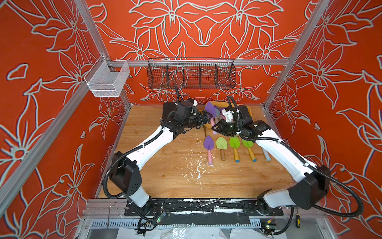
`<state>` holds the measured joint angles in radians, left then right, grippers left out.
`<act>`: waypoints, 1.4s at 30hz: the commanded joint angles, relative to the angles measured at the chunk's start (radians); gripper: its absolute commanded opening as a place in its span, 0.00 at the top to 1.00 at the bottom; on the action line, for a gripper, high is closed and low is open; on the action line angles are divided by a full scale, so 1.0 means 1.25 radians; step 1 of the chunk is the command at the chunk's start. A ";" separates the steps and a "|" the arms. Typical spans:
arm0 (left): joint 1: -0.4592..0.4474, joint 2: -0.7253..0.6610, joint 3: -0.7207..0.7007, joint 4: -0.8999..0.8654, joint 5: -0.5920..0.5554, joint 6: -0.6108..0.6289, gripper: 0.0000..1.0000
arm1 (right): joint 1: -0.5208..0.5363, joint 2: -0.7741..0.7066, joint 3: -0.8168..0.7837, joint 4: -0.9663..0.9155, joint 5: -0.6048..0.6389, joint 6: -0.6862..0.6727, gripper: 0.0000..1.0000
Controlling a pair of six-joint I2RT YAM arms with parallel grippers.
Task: Take the shovel out of the storage box
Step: Pick up the shovel from the storage box, then place the shovel at the center of the board.
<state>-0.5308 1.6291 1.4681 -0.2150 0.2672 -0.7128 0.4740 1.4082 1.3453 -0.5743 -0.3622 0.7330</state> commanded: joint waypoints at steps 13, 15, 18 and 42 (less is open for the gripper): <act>0.015 0.080 0.032 0.070 0.029 0.008 0.39 | 0.050 -0.055 -0.033 -0.030 0.038 0.053 1.00; 0.015 0.082 0.032 0.070 0.027 0.011 0.46 | 0.055 -0.058 -0.038 -0.029 0.041 0.055 1.00; 0.017 0.081 0.028 0.068 0.022 0.013 0.59 | 0.058 -0.061 -0.048 -0.030 0.046 0.058 1.00; 0.021 0.079 -0.023 0.100 0.147 0.008 0.66 | 0.071 -0.066 -0.093 -0.007 0.036 0.073 1.00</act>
<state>-0.5034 1.7233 1.4399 -0.1169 0.3954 -0.7021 0.5537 1.3437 1.2446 -0.6075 -0.3218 0.8162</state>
